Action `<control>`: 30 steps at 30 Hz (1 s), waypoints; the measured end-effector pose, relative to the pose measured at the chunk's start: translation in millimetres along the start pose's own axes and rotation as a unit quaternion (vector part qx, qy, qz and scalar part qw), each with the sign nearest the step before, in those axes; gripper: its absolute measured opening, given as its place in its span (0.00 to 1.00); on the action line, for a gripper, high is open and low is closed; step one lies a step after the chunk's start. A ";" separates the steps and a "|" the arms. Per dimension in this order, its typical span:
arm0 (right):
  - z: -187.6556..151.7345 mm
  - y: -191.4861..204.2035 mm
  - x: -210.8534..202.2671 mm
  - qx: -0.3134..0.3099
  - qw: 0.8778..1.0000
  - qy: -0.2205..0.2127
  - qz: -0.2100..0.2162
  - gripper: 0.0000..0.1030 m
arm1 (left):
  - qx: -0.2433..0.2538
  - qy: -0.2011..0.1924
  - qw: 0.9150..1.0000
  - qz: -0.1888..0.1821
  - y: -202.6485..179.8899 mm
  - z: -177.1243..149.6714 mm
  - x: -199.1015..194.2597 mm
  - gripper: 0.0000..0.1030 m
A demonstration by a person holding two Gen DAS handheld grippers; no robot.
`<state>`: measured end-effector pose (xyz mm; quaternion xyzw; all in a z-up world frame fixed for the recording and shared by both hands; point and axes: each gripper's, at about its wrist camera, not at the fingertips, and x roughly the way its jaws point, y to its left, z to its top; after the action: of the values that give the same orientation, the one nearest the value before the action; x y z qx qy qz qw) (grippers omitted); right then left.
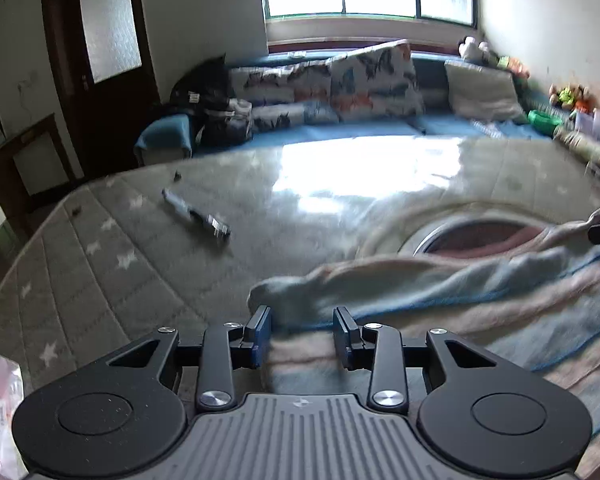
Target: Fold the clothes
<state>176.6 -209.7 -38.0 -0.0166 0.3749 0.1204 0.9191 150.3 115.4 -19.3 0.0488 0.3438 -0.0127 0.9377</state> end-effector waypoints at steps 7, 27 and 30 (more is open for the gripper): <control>-7.6 9.2 -19.2 -0.025 1.000 -0.004 0.006 0.39 | -0.036 0.000 0.999 0.012 16.6 -19.1 -34.9 0.48; -45.4 99.9 -78.5 -0.084 0.991 -0.017 0.103 0.50 | -0.140 0.031 0.990 -0.002 4.3 -85.1 -98.0 0.67; -50.3 104.2 -79.7 -0.085 0.991 -0.013 0.106 0.50 | -0.149 0.033 0.988 -0.009 4.1 -85.6 -95.4 0.61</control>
<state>62.8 -131.3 -12.7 -0.0532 0.3508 0.2484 0.9013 22.6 127.1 -22.3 -0.0948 0.3727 0.0316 0.9226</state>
